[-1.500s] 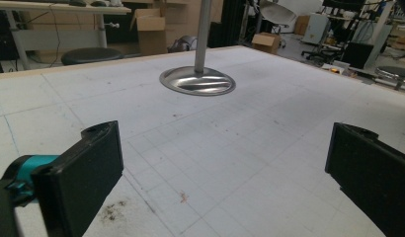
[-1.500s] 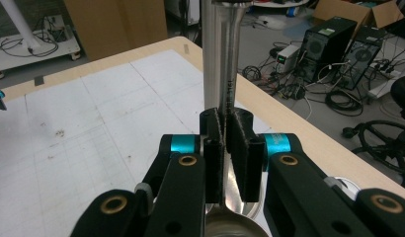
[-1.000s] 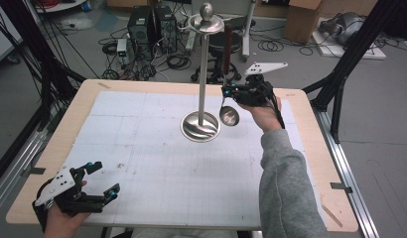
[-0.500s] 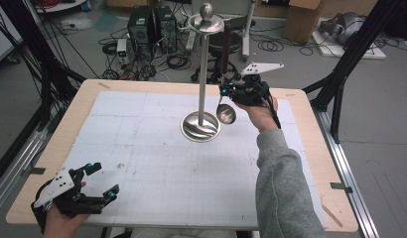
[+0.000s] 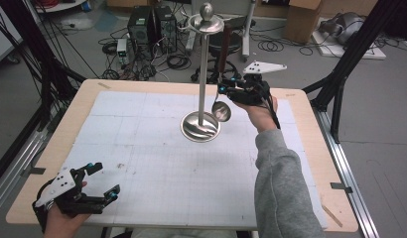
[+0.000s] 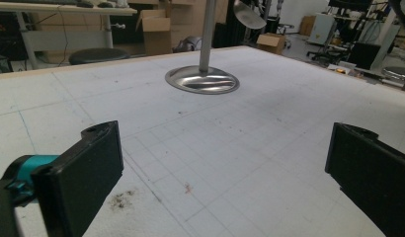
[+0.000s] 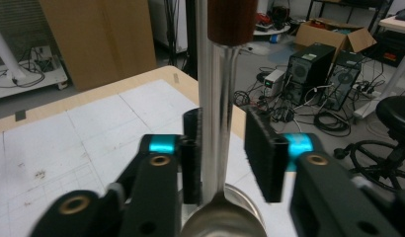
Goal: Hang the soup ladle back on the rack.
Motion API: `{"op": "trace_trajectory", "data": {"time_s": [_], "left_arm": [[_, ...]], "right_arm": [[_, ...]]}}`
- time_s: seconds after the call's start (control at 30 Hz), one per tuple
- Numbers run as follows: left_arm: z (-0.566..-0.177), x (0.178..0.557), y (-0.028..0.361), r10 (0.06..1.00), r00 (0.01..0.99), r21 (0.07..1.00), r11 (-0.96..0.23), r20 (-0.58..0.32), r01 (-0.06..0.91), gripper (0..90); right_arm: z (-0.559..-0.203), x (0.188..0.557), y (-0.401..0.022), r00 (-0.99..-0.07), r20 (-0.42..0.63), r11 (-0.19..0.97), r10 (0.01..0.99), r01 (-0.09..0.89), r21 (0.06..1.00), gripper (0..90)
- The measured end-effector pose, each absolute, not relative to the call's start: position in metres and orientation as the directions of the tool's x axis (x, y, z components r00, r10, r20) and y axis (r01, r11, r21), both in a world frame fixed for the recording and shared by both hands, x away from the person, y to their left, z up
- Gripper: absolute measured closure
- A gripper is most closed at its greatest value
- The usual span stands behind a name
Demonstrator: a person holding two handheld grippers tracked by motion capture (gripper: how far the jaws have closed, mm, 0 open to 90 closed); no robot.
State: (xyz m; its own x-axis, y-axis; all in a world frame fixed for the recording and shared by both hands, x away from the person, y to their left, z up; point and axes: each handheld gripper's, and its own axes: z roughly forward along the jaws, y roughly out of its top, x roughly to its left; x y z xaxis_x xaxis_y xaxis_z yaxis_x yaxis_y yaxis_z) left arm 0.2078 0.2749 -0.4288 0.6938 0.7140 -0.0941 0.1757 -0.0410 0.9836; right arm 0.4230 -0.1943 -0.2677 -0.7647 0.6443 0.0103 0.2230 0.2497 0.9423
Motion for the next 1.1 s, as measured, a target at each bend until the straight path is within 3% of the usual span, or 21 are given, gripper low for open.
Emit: {"op": "trace_trajectory", "data": {"time_s": [0.2,0.53,0.87,1.1], "left_arm": [[-0.429,0.211,0.274,0.707,0.701,0.984,-0.039,-0.097,0.176,1.7],[-0.429,0.219,0.263,0.692,0.717,0.982,-0.068,-0.082,0.178,1.7],[-0.428,0.221,0.261,0.687,0.722,0.982,-0.066,-0.083,0.175,1.8],[-0.427,0.219,0.259,0.676,0.733,0.984,-0.071,-0.073,0.164,1.7]], "right_arm": [[-0.267,0.420,-0.198,-0.765,-0.005,0.265,0.644,0.217,0.939,49.6],[-0.263,0.412,-0.201,-0.820,-0.027,0.275,0.572,0.161,0.948,33.6],[-0.265,0.398,-0.209,-0.865,-0.013,0.238,0.502,0.124,0.963,0.1],[-0.281,0.386,-0.229,-0.851,0.009,0.212,0.525,0.141,0.967,0.1]]}}
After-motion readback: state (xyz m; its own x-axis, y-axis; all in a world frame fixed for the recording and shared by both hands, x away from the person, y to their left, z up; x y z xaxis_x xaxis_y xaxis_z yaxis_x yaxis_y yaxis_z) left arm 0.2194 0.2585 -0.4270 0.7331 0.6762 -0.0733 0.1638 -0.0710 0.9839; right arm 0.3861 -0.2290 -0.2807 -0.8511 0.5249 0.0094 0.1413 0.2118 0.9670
